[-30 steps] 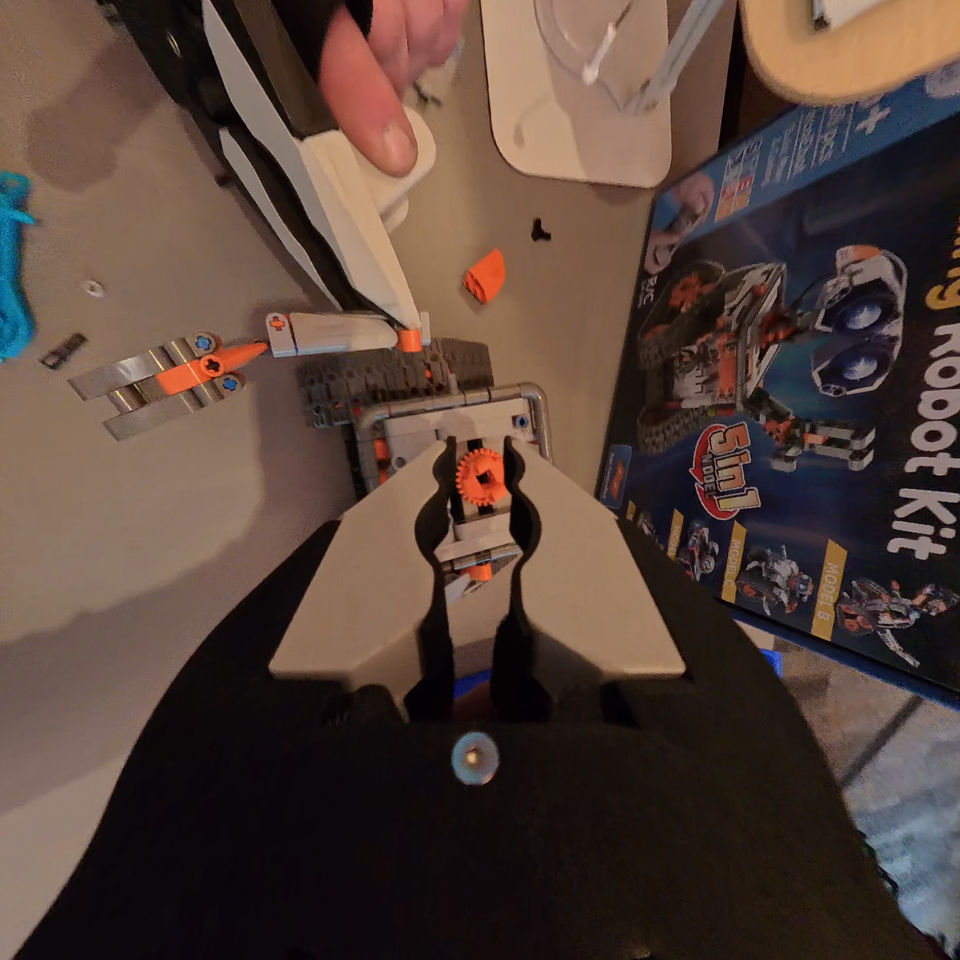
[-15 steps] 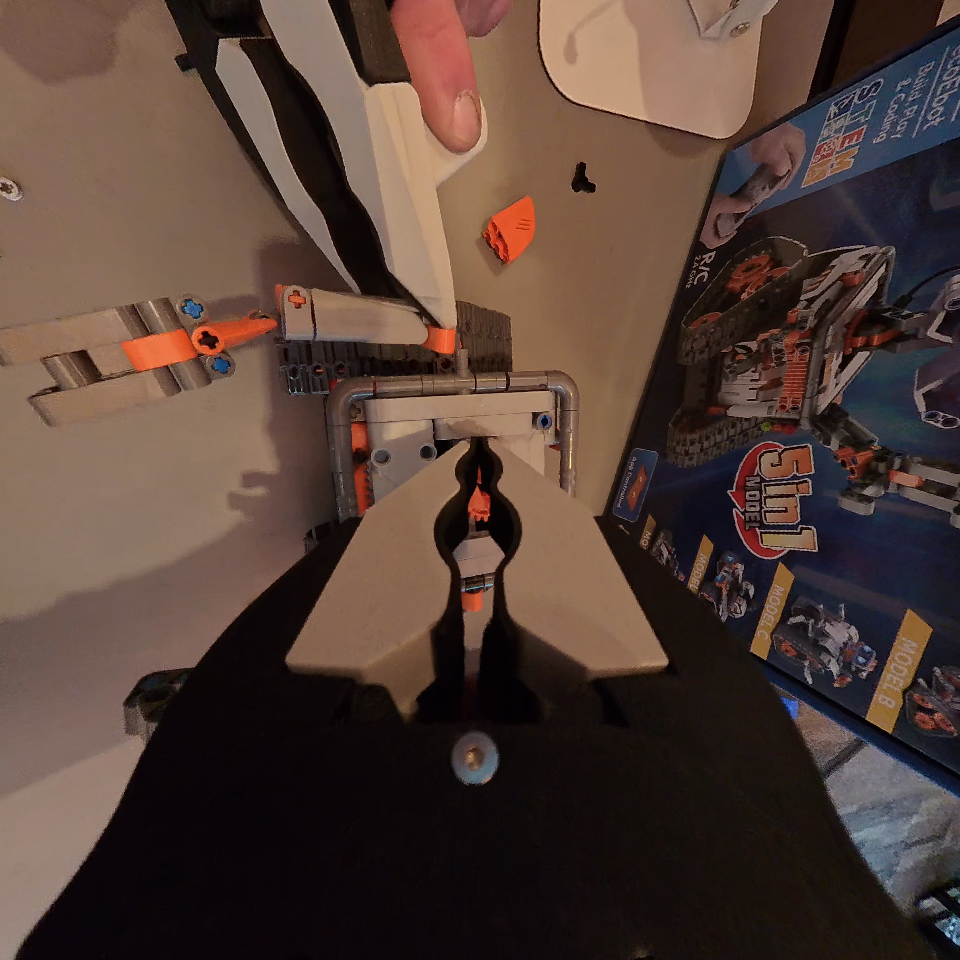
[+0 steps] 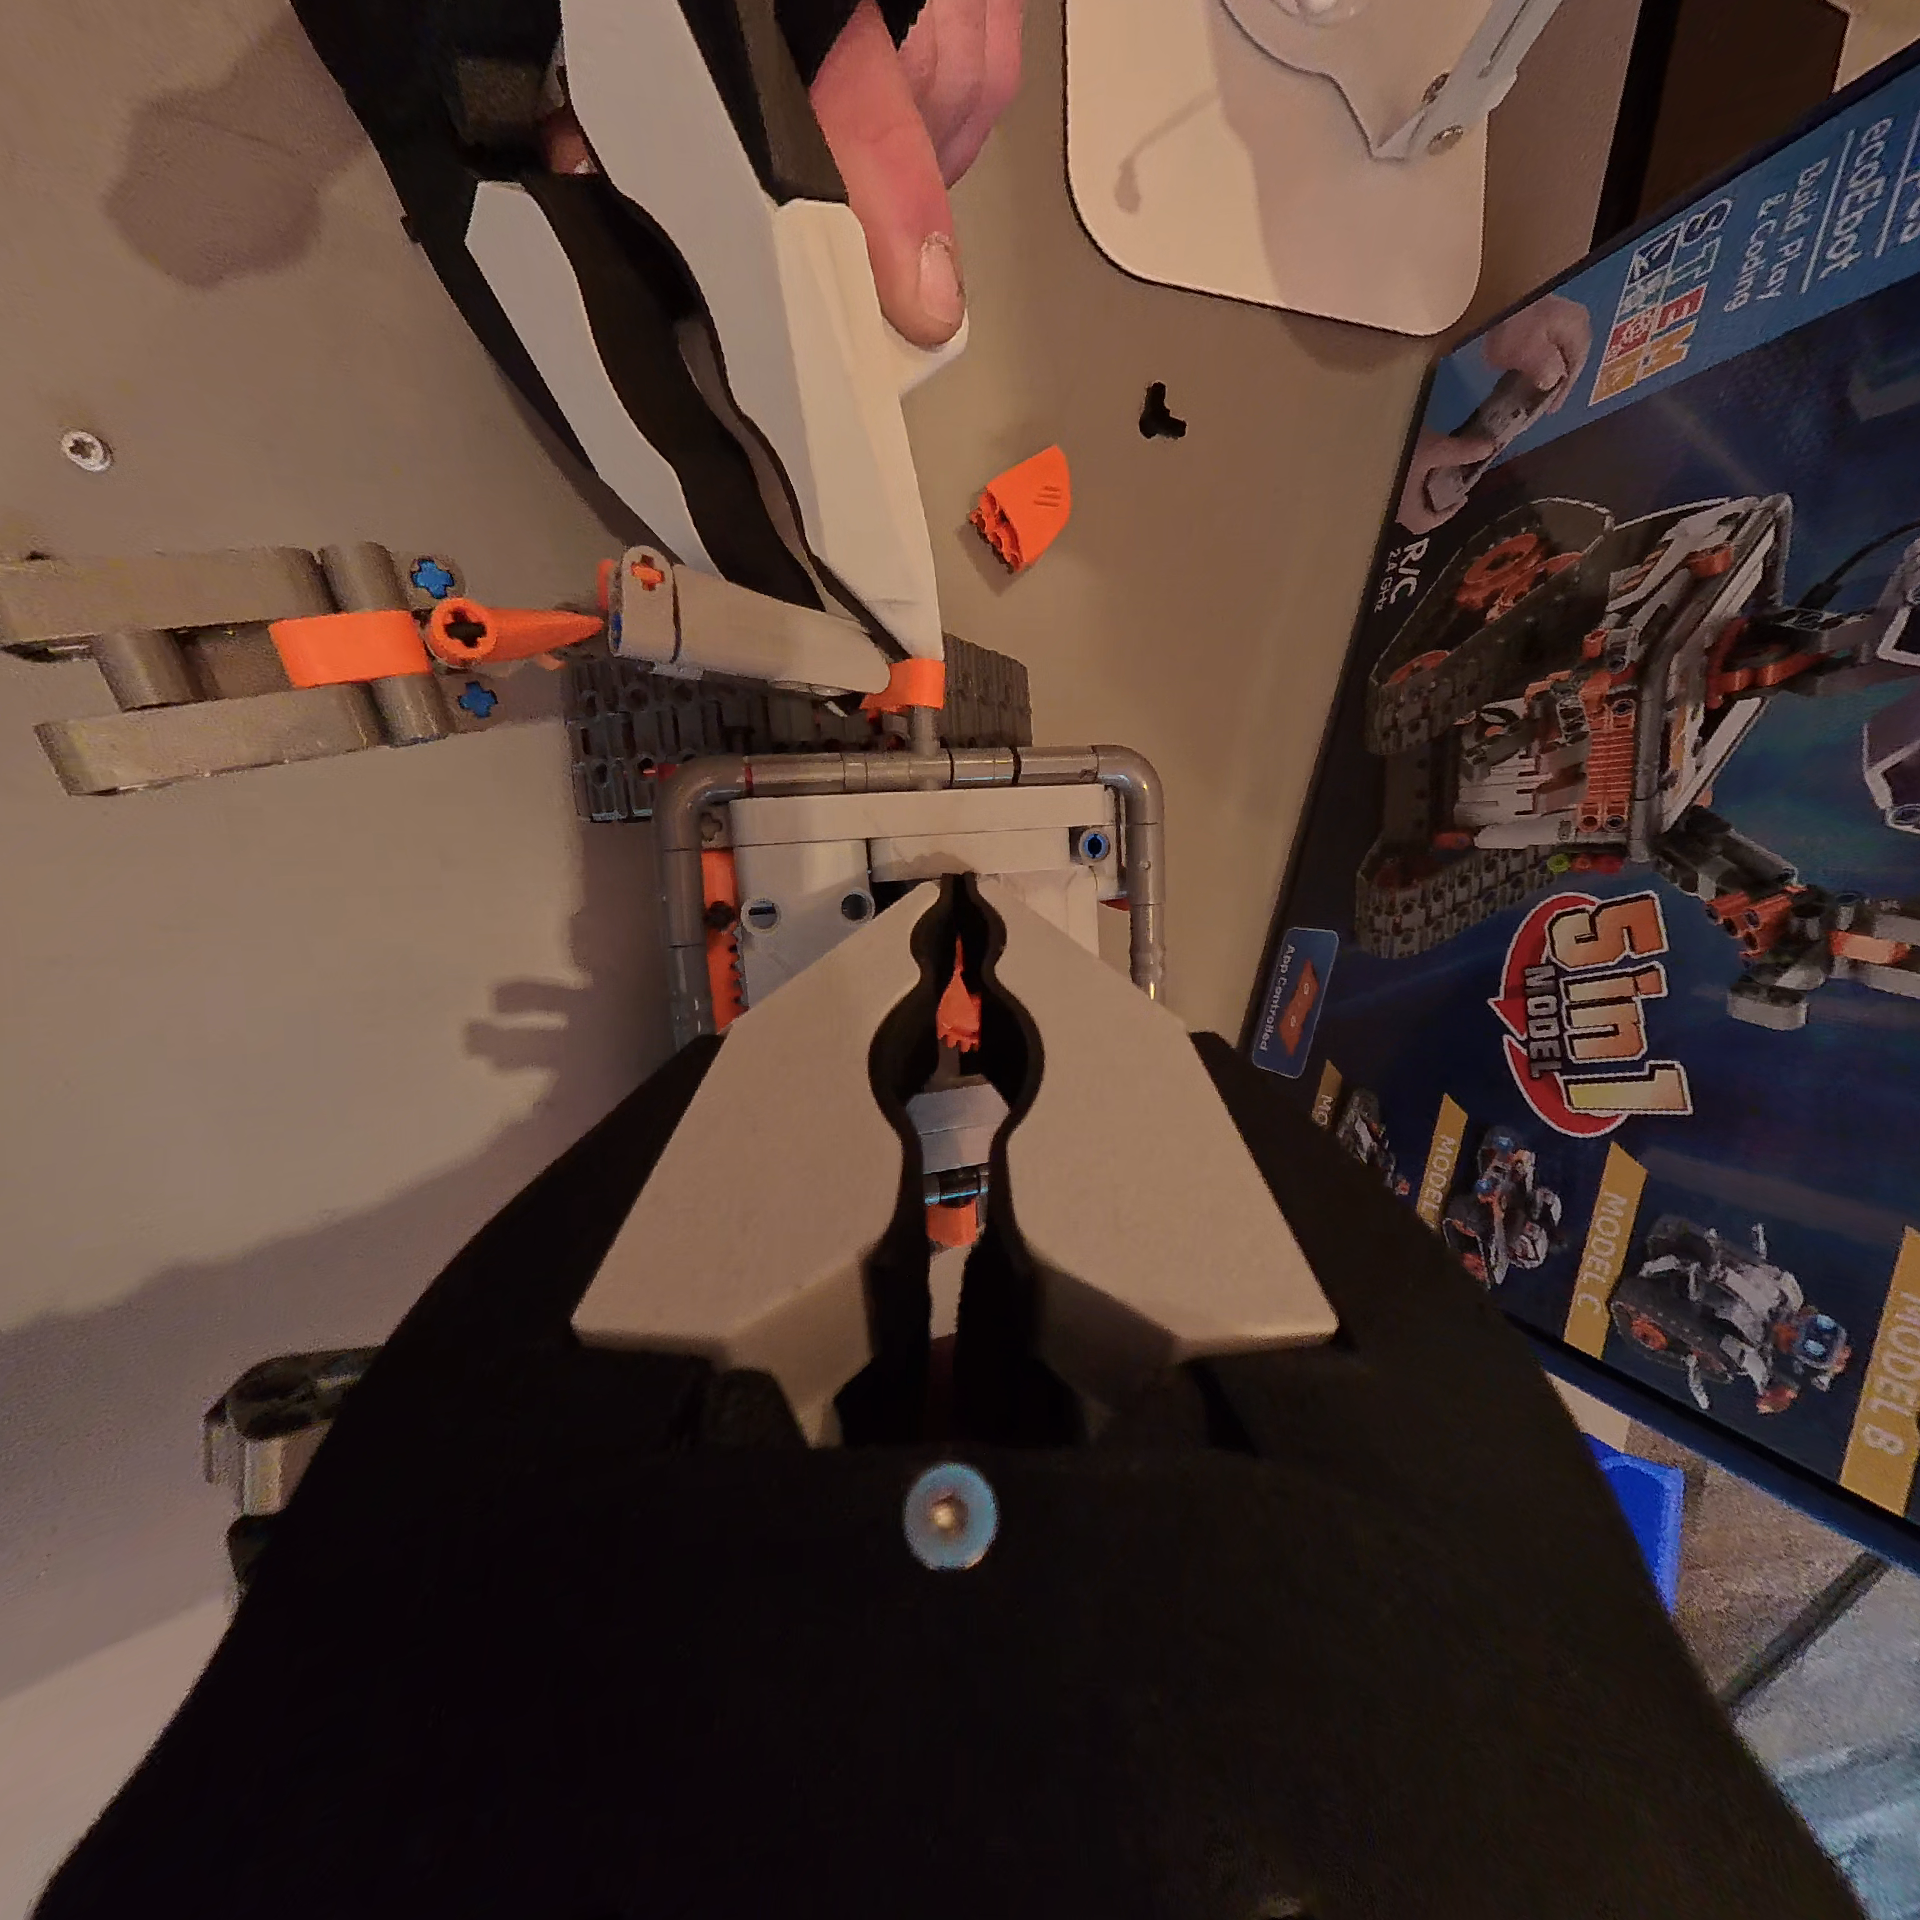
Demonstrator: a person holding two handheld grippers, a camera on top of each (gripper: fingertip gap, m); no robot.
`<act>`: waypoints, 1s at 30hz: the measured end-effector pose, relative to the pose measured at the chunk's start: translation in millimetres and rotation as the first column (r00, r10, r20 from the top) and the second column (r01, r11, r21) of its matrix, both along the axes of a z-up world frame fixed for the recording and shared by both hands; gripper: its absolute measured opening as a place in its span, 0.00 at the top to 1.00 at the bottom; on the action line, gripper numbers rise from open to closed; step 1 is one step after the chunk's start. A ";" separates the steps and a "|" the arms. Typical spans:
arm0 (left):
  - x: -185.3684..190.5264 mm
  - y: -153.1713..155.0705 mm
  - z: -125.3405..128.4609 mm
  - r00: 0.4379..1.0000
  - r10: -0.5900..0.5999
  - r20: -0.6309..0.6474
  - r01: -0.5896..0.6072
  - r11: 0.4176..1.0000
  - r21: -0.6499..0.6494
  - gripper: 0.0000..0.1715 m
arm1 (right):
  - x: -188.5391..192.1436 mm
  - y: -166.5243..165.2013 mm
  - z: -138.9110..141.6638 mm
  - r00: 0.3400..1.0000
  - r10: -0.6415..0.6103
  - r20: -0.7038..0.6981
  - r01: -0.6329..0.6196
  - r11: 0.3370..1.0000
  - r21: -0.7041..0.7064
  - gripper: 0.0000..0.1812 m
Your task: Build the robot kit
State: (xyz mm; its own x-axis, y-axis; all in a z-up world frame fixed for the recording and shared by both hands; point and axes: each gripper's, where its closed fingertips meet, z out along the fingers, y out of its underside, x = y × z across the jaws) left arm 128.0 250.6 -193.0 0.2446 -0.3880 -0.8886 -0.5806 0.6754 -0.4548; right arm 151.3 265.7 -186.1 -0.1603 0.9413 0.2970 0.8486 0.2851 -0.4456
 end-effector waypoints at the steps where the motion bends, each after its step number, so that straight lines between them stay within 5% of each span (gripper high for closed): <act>1: 0.0 0.1 0.1 1.000 0.003 -0.003 -0.003 1.000 0.007 0.92 | 0.1 -0.1 0.1 1.000 -0.001 -0.001 0.001 1.000 -0.004 1.00; 12: 4.0 -1.1 0.8 0.998 0.062 0.013 -0.062 0.998 0.001 0.93 | 0.6 -0.3 -0.2 0.999 -0.025 -0.048 0.025 1.000 -0.012 1.00; 22: 6.8 0.0 -0.2 0.970 0.188 -0.154 -0.170 0.978 0.121 0.93 | -0.2 0.4 -1.5 0.998 -0.040 -0.046 0.041 0.999 0.017 1.00; 30: 12.6 -1.0 -0.4 0.960 0.152 -0.235 -0.124 0.984 0.131 0.94 | 3.6 1.0 -2.7 0.997 -0.061 -0.042 0.061 0.998 0.012 1.00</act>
